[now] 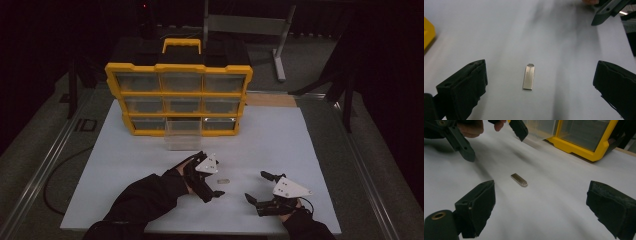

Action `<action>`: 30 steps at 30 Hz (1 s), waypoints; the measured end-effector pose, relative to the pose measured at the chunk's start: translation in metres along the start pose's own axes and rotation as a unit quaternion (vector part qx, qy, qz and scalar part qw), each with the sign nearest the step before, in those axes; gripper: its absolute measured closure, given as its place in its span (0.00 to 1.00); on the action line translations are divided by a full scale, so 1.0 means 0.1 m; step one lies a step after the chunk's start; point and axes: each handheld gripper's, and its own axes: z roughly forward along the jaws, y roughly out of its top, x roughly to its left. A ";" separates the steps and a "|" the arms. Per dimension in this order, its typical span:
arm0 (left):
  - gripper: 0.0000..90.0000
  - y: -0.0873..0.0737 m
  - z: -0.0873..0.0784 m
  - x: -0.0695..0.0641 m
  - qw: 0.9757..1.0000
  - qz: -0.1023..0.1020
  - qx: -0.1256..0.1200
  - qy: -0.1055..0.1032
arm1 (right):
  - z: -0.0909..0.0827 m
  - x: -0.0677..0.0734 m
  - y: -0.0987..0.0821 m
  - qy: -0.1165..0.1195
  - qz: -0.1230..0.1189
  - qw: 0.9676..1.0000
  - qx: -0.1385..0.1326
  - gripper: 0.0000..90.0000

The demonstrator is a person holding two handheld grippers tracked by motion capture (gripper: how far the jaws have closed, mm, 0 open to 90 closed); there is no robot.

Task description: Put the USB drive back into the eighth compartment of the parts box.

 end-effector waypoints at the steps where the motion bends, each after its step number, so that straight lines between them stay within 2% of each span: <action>1: 0.00 -0.01 0.05 0.01 1.000 -0.002 0.006 -0.003 | 0.00 0.00 0.00 0.001 0.000 1.000 -0.002 0.10; 9: 0.07 -0.03 0.15 0.02 1.000 0.004 0.028 -0.003 | 0.00 0.00 0.00 0.001 0.000 1.000 0.000 0.10; 14: 0.16 -0.05 0.22 0.03 0.999 0.004 0.042 -0.001 | 0.01 0.00 0.00 0.000 0.000 1.000 -0.001 0.10; 15: 0.18 -0.05 0.22 0.04 0.999 0.011 0.048 0.000 | 0.01 0.00 0.00 0.001 0.001 1.000 0.000 0.10; 20: 0.26 -0.06 0.28 0.03 0.998 0.016 0.059 0.002 | 0.01 0.00 0.00 0.001 0.001 1.000 -0.001 0.10; 24: 0.30 -0.07 0.31 0.06 0.998 0.012 0.066 0.007 | 0.01 0.00 0.01 0.000 -0.001 1.000 -0.001 0.10; 27: 0.41 -0.09 0.32 0.09 0.998 -0.001 0.067 0.004 | 0.01 0.00 0.01 0.001 0.001 1.000 -0.001 0.10; 30: 0.48 -0.11 0.32 0.09 0.998 -0.002 0.062 0.005 | 0.01 0.00 0.00 0.001 0.001 1.000 0.000 0.10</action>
